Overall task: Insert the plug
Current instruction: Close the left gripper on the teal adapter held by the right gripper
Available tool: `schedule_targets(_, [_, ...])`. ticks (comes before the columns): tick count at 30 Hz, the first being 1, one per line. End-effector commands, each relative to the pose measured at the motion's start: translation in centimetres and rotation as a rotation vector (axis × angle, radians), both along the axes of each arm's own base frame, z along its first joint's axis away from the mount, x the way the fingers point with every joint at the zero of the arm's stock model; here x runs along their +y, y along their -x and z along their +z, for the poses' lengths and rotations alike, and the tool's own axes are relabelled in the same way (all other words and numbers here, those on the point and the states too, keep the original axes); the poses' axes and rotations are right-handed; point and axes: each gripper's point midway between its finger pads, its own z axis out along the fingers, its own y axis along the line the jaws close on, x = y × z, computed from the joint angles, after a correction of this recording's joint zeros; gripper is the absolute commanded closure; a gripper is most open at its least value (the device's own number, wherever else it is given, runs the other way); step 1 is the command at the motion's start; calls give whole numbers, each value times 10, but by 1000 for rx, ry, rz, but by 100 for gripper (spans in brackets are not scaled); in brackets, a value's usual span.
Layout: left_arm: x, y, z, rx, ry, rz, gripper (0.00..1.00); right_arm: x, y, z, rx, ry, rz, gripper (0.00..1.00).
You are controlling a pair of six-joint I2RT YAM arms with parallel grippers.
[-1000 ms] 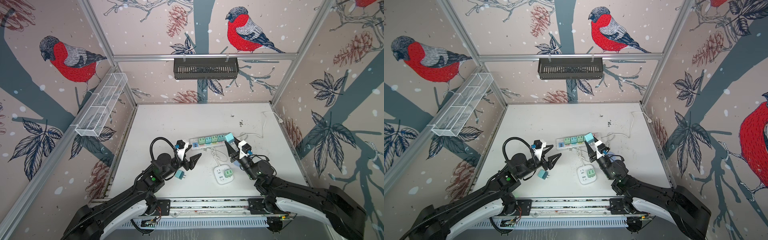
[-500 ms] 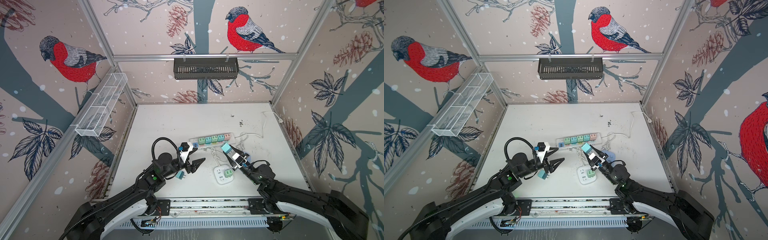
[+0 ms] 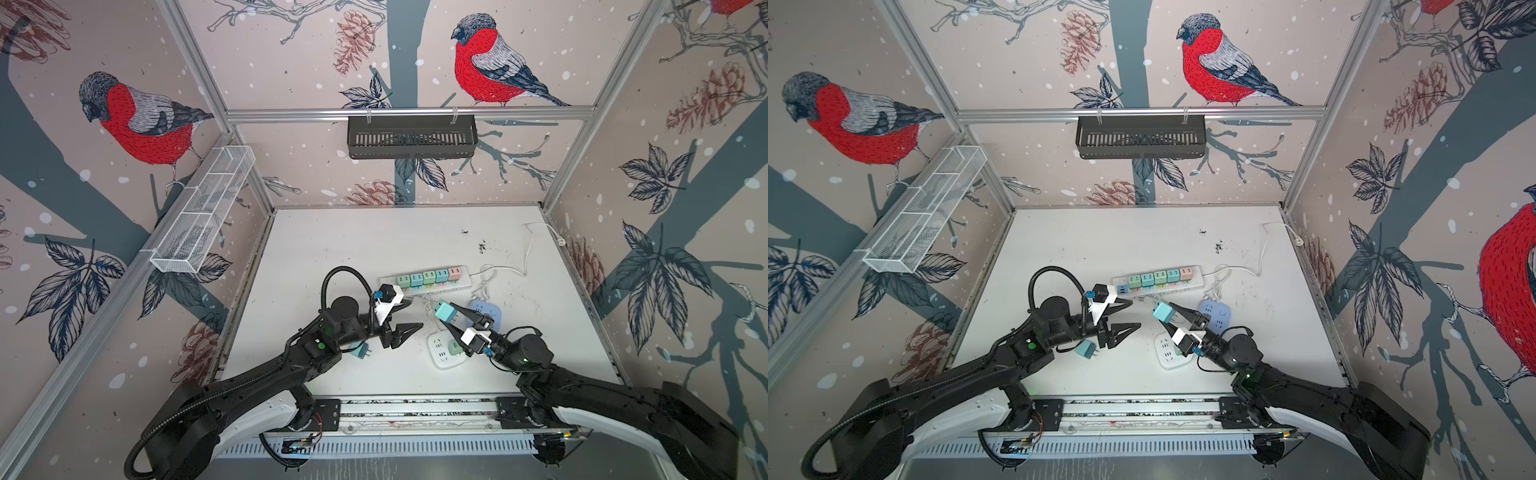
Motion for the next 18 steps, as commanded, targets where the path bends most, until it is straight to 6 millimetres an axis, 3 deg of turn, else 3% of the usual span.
schedule_targets(1, [-11,9,1,-22,-18,-67,28,2,6,11,-57,-17,19,100])
schedule_targets(18, [-28,20,-7,20,-58,-160,30,13,13,5,-67,24,61,100])
